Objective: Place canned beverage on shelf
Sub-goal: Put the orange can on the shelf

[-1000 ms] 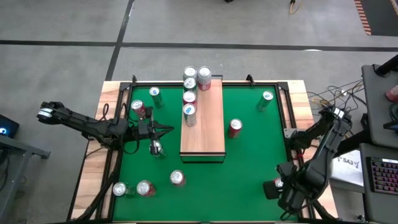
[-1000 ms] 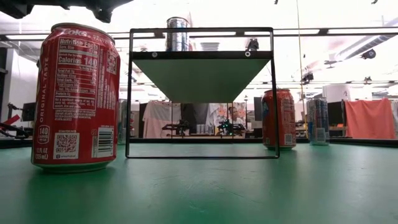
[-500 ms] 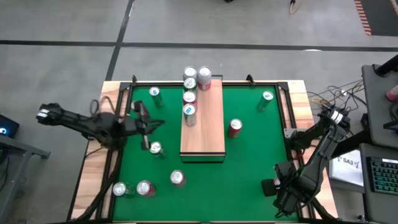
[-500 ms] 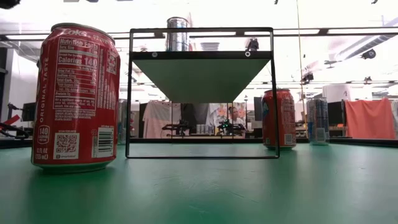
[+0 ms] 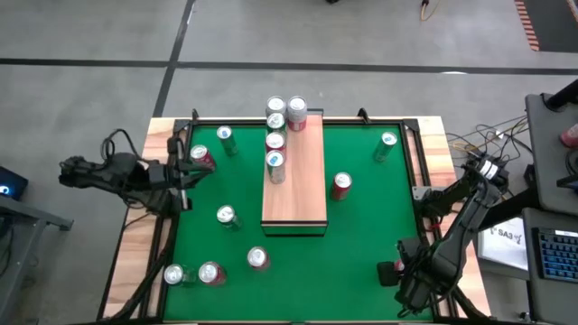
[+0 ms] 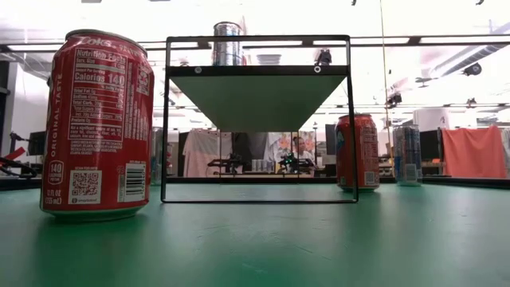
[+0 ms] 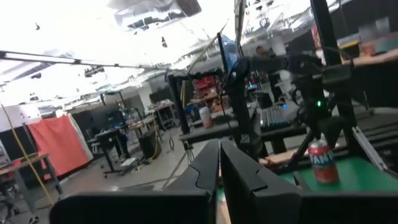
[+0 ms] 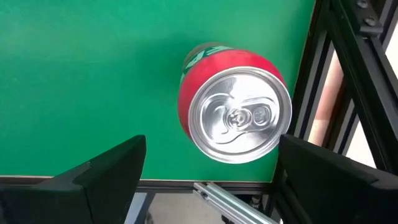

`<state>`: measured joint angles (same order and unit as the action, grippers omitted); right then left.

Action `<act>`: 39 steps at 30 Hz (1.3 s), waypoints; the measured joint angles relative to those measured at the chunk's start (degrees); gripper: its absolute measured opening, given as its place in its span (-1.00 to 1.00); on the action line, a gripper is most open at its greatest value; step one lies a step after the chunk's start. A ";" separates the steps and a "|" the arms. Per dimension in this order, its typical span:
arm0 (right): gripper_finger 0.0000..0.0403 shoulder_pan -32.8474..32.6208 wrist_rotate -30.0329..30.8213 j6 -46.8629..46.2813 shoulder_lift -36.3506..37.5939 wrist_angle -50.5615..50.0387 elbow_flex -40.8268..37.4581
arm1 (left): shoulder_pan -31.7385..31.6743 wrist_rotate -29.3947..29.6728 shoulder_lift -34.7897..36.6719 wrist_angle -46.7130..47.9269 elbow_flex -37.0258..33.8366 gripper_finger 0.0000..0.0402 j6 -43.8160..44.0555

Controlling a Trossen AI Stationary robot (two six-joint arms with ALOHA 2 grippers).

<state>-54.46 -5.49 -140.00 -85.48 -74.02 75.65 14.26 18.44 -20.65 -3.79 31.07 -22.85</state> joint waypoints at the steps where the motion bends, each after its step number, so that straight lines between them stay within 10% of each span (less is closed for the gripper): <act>1: 0.78 0.00 0.06 -0.13 0.03 0.04 -0.07 | 0.00 -0.08 0.38 -0.24 0.03 -1.00 0.02; 39: 0.75 -0.04 -2.02 -2.51 -3.08 5.17 -6.04 | 0.00 -1.51 3.76 2.95 0.00 -1.00 2.58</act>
<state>-54.50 -7.51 -142.52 -88.57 -68.85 69.61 14.26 16.93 -16.88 -0.84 31.07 -20.27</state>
